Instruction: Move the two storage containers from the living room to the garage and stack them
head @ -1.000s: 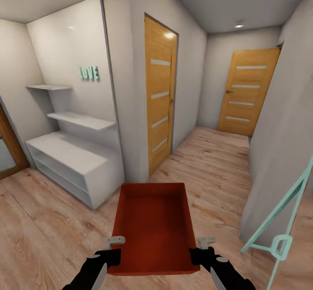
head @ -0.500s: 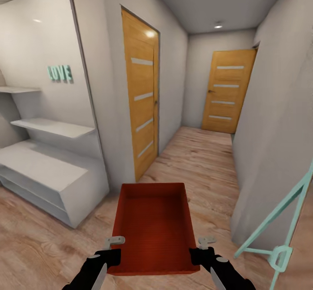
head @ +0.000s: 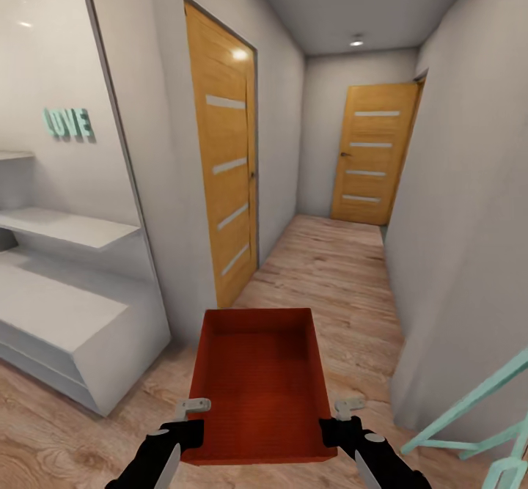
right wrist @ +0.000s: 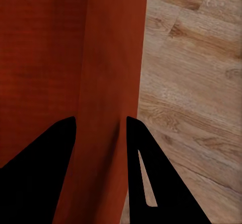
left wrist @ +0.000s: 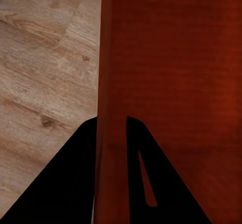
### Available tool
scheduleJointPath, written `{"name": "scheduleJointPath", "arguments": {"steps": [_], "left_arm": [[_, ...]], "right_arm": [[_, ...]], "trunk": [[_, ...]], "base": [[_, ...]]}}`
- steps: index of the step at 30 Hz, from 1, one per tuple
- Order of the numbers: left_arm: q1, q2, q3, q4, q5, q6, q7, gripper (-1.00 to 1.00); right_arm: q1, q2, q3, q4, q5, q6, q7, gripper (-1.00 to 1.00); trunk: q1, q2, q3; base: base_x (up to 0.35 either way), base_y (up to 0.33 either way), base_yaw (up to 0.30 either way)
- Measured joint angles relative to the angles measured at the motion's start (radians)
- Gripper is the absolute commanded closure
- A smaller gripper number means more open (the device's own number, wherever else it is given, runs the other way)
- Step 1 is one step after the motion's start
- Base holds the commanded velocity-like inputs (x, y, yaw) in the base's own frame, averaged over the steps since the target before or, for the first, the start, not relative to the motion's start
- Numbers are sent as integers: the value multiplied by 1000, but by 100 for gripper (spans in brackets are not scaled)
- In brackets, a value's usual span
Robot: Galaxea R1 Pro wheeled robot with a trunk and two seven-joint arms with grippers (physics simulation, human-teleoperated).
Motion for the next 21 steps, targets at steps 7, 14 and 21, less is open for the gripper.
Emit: {"name": "scheduleJointPath", "arguments": {"steps": [7, 14, 21], "left_arm": [[0, 0, 0, -1, 0, 0, 0, 100], [0, 0, 0, -1, 0, 0, 0, 100], [0, 0, 0, 0, 0, 0, 0, 100]], "right_arm": [[0, 0, 0, 0, 0, 0, 0, 100], [0, 0, 0, -1, 0, 0, 0, 100], [0, 0, 0, -1, 0, 0, 0, 100]], "trunk": [[0, 0, 0], [0, 0, 0], [0, 0, 0]], "base": [[329, 84, -1], [329, 84, -20], [329, 84, -222]]}}
